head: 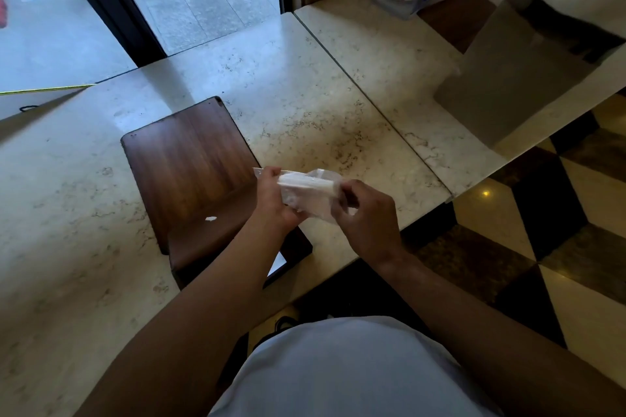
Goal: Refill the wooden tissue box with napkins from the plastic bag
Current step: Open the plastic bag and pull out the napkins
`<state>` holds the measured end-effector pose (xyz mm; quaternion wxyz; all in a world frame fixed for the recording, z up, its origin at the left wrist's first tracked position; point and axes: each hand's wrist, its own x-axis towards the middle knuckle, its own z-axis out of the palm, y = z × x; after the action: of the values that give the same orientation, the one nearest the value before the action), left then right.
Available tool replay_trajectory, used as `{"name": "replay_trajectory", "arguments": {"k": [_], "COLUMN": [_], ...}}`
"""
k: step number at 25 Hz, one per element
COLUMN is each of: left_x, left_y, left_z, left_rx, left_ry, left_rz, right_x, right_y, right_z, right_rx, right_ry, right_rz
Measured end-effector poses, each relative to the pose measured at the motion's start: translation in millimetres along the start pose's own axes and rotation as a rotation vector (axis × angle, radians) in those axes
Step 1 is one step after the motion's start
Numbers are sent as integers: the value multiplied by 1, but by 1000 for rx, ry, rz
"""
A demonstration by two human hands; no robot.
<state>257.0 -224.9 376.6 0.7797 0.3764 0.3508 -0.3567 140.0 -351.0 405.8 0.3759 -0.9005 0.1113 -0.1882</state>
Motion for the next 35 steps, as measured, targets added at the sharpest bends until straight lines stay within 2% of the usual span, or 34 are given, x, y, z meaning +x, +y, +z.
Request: {"name": "replay_trajectory", "arguments": {"k": [2, 5, 10, 14, 17, 20, 22, 25, 30, 33, 35], "left_x": [5, 12, 26, 47, 65, 86, 97, 101, 94, 79, 62], "left_y": [6, 14, 17, 9, -12, -39, -53, -63, -53, -41, -32], "left_z": [2, 9, 35, 57, 72, 89, 99, 108, 111, 102, 89], "left_rx": [-48, -36, 147, 318, 625, 1111, 1281, 1280, 1099, 1024, 1015], "left_ry": [-14, 40, 282, 398, 445, 430, 546, 651, 697, 743, 634], "left_rz": [4, 52, 183, 208, 189, 299, 291, 251, 237, 312, 403], "right_x": [2, 6, 8, 5, 5, 7, 9, 13, 22, 33, 40], "right_y": [10, 30, 78, 105, 118, 126, 132, 138, 140, 130, 118], "right_z": [-11, -29, -56, -73, -77, -74, -71, -67, -58, -50, -43], "right_rx": [94, 252, 450, 575, 608, 611, 606, 637, 697, 740, 770], "right_ry": [31, 102, 254, 388, 435, 439, 441, 413, 322, 214, 124], "right_rz": [91, 338, 686, 830, 880, 922, 935, 949, 952, 912, 863]}}
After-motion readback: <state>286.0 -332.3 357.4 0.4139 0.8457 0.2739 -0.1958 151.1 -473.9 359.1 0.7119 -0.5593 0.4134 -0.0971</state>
